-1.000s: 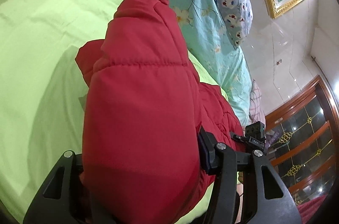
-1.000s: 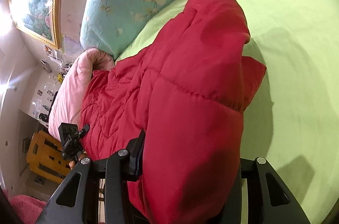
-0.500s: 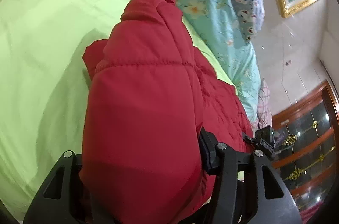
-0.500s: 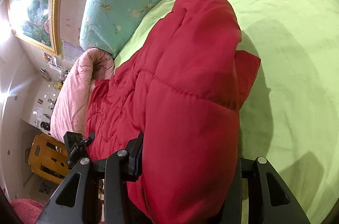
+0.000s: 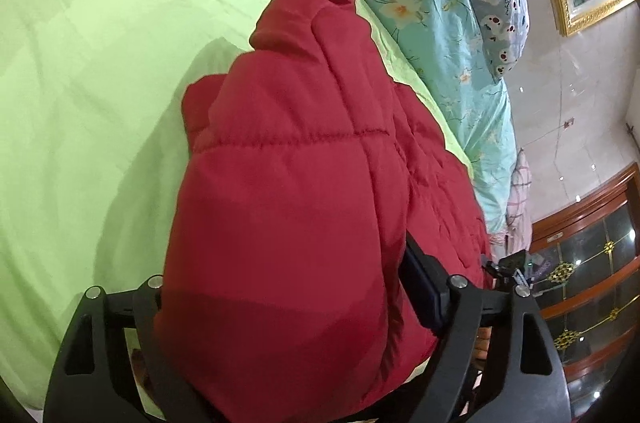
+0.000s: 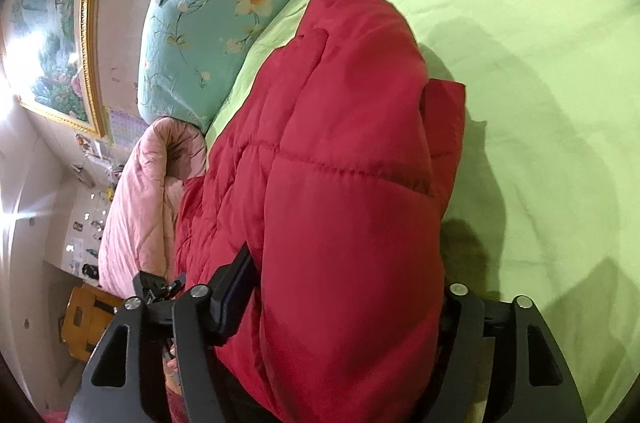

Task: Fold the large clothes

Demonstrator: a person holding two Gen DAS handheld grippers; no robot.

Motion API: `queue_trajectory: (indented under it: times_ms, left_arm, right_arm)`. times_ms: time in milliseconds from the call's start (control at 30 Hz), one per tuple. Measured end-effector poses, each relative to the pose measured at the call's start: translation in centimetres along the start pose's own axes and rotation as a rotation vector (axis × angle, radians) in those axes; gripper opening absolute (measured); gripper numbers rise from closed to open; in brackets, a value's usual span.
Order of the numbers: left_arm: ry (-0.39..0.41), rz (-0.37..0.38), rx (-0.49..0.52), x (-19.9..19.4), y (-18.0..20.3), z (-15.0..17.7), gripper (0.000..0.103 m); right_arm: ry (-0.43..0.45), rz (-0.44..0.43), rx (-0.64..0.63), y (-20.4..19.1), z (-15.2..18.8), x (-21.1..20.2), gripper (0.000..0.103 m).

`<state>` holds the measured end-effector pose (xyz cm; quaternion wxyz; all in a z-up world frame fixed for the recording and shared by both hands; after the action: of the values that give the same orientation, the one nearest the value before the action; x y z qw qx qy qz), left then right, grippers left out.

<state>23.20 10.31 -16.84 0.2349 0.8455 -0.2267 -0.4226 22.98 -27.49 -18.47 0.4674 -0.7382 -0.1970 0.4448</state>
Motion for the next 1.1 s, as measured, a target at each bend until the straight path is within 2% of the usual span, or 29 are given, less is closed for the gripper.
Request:
queue_trajectory:
  times_ms: [100, 267, 333, 467, 567, 633, 733, 900, 1033, 1100]
  left_arm:
    - [-0.003, -0.061, 0.04, -0.5, -0.1, 0.2, 0.084]
    - [-0.01, -0.105, 0.051, -1.3, -0.6, 0.6, 0.085]
    - [-0.001, -0.125, 0.049, -1.8, -0.8, 0.5, 0.087]
    - [-0.004, -0.199, 0.098, -2.4, -1.9, -0.3, 0.099]
    - [0.005, -0.282, 0.139, -3.0, -3.0, -1.6, 0.1]
    - [0.025, -0.317, 0.119, -4.0, -4.1, -2.2, 0.1]
    - [0.092, -0.304, 0.094, -6.1, -4.0, -2.8, 0.1]
    - [0.148, -0.254, 0.177, -8.3, -0.2, -2.1, 0.1]
    - [0.158, -0.217, 0.24, -8.3, 3.1, -0.5, 0.1]
    - [0.153, -0.194, 0.261, -7.8, 4.5, 0.1, 0.1]
  right_arm:
    - [0.031, 0.036, -0.015, 0.1, 0.2, -0.4, 0.078]
    - [0.081, 0.087, -0.041, 0.3, 0.3, -1.5, 0.082]
    - [0.103, 0.1, -0.049, 0.3, 0.3, -2.3, 0.082]
    - [0.149, 0.096, -0.046, -0.2, 0.1, -4.0, 0.082]
    - [0.175, 0.106, -0.075, -0.9, 0.1, -4.8, 0.082]
    - [0.185, 0.107, -0.099, -1.7, 0.4, -5.0, 0.082]
    - [0.213, 0.132, -0.142, -2.7, 1.0, -5.5, 0.082]
    - [0.263, 0.192, -0.225, -4.3, 1.8, -5.7, 0.082]
    - [0.405, 0.329, -0.294, -4.9, 1.2, -7.2, 0.082]
    - [0.47, 0.367, -0.327, -5.5, 1.1, -8.3, 0.082]
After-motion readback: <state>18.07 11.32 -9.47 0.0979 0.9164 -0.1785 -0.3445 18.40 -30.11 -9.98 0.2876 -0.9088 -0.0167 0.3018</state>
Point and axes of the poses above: each gripper's, at about its wrist camera, not at the fingertips, and x roughly the way its jaws point, y to its right, z to its underside, the point moved 10 cm from there along x, roughly the way its jaws point, and after that the axes turned 13 degrees about x, right-handed, at the moved point
